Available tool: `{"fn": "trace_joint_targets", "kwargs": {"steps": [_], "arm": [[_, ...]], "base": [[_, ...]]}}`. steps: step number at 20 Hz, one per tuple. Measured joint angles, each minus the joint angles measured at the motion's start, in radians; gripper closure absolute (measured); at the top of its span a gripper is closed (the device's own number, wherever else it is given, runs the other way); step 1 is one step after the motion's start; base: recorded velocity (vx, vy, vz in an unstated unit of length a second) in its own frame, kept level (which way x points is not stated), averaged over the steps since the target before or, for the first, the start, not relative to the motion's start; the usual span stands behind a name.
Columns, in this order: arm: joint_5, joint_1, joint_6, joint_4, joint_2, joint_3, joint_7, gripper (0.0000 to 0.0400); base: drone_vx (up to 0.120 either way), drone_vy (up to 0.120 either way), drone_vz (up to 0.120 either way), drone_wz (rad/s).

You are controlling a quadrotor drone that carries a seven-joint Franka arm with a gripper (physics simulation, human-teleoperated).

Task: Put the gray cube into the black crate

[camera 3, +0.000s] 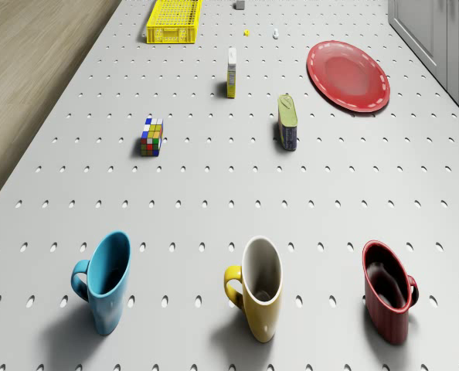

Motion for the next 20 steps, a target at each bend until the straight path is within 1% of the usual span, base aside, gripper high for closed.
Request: {"fn": "trace_joint_targets", "kwargs": {"steps": [20], "arm": [[-0.001,-0.003,0.008,0.002,-0.005,0.003,-0.001,0.0]], "base": [[0.12,0.0,0.0,0.0]]}}
